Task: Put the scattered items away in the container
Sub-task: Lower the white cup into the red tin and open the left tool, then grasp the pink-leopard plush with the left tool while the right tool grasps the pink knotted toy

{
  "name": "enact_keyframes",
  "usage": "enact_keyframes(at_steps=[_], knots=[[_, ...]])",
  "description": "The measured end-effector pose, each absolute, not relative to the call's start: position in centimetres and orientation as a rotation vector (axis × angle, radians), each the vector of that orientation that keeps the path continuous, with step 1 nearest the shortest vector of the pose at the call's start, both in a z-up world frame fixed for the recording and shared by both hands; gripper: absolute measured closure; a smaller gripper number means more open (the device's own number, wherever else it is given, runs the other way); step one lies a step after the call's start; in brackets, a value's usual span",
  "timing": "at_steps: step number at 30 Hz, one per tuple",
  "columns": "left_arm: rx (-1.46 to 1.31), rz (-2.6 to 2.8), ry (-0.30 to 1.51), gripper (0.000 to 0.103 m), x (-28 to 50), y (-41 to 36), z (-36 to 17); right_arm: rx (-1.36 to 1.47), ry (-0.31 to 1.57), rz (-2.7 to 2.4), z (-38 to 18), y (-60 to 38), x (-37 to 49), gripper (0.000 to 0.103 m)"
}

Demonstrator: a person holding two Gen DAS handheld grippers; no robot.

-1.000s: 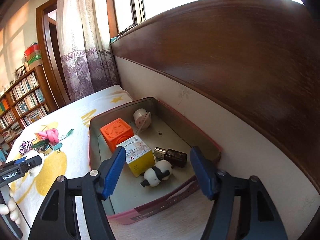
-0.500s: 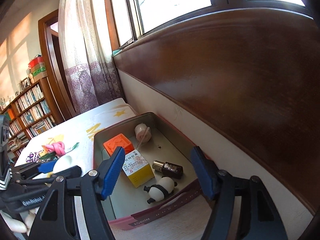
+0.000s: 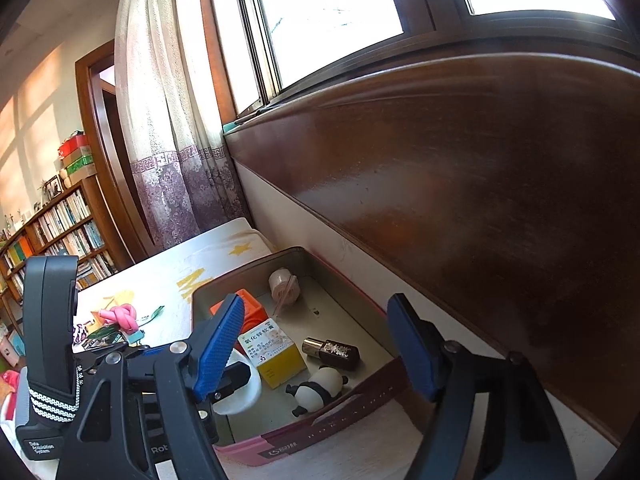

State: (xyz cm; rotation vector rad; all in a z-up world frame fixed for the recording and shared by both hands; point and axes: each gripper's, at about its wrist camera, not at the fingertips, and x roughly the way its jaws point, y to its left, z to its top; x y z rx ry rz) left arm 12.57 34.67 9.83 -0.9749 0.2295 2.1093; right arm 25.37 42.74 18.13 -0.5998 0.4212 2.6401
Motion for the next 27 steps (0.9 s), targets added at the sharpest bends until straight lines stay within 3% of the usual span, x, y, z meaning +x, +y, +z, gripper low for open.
enact_keyframes(at_steps=[27], knots=[[-1.047, 2.303, 0.029, 0.032, 8.4, 23.1, 9.9, -0.755, 0.357, 2.790, 16.8, 35.4, 19.6, 0.025]])
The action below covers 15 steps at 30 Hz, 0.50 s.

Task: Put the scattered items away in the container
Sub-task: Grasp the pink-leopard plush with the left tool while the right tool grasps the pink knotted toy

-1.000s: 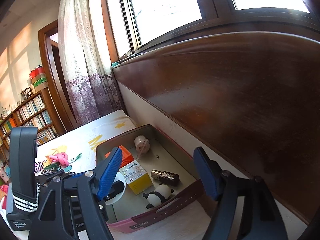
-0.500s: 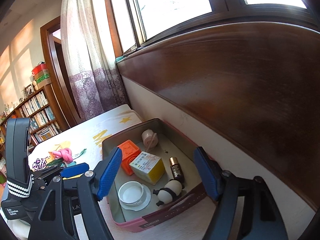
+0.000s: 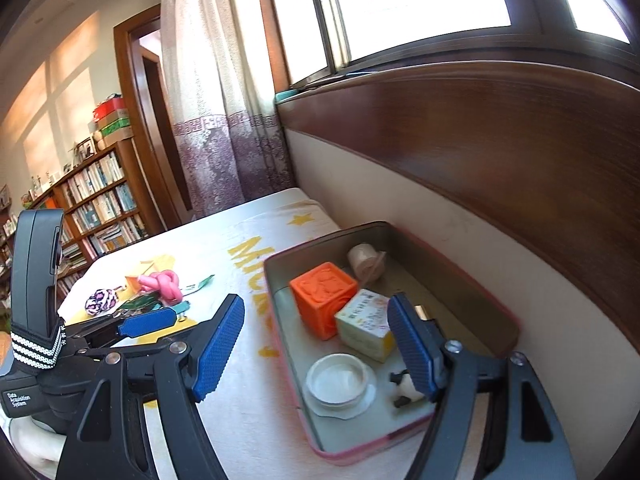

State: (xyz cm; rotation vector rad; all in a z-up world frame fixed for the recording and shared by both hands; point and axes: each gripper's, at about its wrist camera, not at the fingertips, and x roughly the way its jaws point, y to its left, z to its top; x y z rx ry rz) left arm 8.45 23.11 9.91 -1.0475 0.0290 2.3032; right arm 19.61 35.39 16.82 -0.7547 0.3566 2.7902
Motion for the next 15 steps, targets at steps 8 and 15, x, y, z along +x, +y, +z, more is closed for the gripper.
enact_keyframes(at_steps=[8, 15], knots=[[-1.098, 2.438, -0.097, 0.032, 5.6, 15.2, 9.7, -0.858, 0.296, 2.875, 16.1, 30.9, 15.8, 0.025], [-1.138, 2.545, -0.157, 0.032, 3.5, 8.8, 9.3, -0.972, 0.272, 2.924, 15.3, 27.5, 12.2, 0.025]])
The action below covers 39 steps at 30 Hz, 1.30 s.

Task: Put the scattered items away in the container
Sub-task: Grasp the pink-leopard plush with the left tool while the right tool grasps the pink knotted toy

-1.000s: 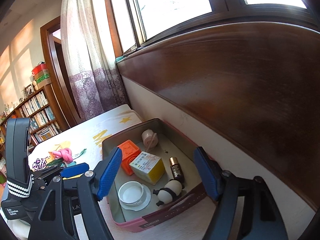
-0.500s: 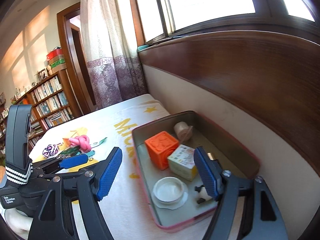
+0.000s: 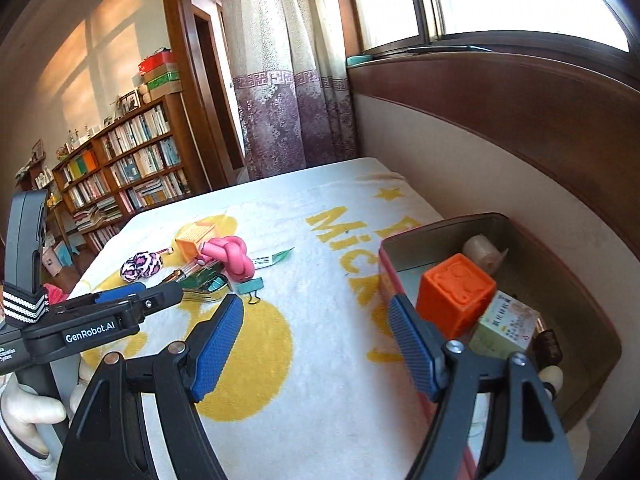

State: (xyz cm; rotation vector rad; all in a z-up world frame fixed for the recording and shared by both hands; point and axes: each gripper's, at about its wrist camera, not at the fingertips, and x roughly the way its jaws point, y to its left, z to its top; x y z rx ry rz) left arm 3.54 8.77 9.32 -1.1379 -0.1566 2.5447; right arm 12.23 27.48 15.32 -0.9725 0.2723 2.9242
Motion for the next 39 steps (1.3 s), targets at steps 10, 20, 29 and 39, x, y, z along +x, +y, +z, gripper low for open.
enact_keyframes(at_steps=[10, 20, 29, 39], knots=[[-1.204, 2.726, -0.188, 0.032, -0.1, 0.1, 8.4, -1.102, 0.196, 2.966, 14.0, 23.4, 6.6, 0.025], [-1.277, 2.796, -0.137, 0.032, -6.0, -2.2, 6.6, -1.155, 0.192, 2.988, 13.0, 22.0, 4.4, 0.025], [-1.373, 2.789, -0.181, 0.028, -10.6, -2.9, 3.0, -1.180, 0.183, 2.965, 12.7, 22.1, 2.8, 0.024], [-1.405, 2.793, -0.233, 0.030, -12.2, -5.2, 1.3, -1.292, 0.168, 2.947, 11.3, 20.6, -0.7, 0.025]])
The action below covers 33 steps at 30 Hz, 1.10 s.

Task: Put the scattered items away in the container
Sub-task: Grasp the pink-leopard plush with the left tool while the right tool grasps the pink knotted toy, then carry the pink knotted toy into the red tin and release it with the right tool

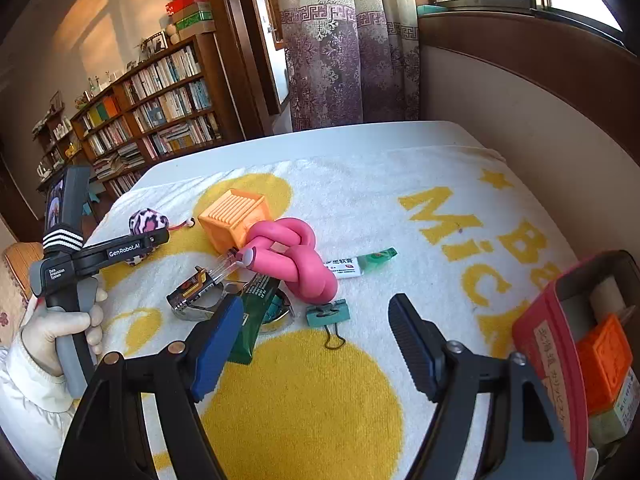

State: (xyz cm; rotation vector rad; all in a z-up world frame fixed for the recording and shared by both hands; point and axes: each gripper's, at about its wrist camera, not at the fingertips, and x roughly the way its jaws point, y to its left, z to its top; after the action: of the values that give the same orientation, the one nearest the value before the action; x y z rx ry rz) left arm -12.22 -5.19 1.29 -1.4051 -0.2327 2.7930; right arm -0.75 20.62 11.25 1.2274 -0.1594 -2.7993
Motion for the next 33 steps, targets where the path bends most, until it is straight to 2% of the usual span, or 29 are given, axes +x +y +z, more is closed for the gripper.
enact_keyframes(at_steps=[1, 5, 9, 13, 16, 19, 20, 21, 33], knots=[[-1.427, 2.779, -0.272, 0.039, -12.4, -5.7, 0.9, 1.236, -0.145, -2.794, 11.1, 20.4, -1.0, 0.025], [-1.414, 2.762, -0.347, 0.049, -12.3, -6.7, 1.1, 1.255, -0.113, -2.786, 10.8, 19.9, -1.9, 0.024], [-1.367, 2.776, -0.337, 0.052, -11.6, -6.4, 2.3, 1.274, -0.124, -2.785, 10.2, 20.1, -2.9, 0.029], [-1.297, 2.792, -0.323, 0.052, -10.7, -5.7, 3.9, 1.303, -0.123, -2.811, 9.5, 20.5, -3.7, 0.030], [-1.282, 2.785, -0.313, 0.052, -10.5, -5.3, 4.4, 1.322, -0.153, -2.818, 9.1, 20.9, -4.4, 0.035], [-1.288, 2.772, -0.303, 0.052, -10.3, -4.9, 4.4, 1.331, -0.203, -2.786, 8.7, 21.2, -5.1, 0.054], [-1.289, 2.767, -0.298, 0.052, -10.3, -4.7, 4.3, 1.341, -0.220, -2.768, 8.5, 21.3, -5.3, 0.070], [-1.290, 2.764, -0.293, 0.052, -10.3, -4.5, 4.3, 1.351, -0.238, -2.754, 8.2, 21.5, -5.4, 0.076], [-1.230, 2.740, -0.241, 0.052, -9.3, -2.4, 5.6, 1.184, -0.258, -2.855, 11.8, 22.3, 0.0, 0.076]])
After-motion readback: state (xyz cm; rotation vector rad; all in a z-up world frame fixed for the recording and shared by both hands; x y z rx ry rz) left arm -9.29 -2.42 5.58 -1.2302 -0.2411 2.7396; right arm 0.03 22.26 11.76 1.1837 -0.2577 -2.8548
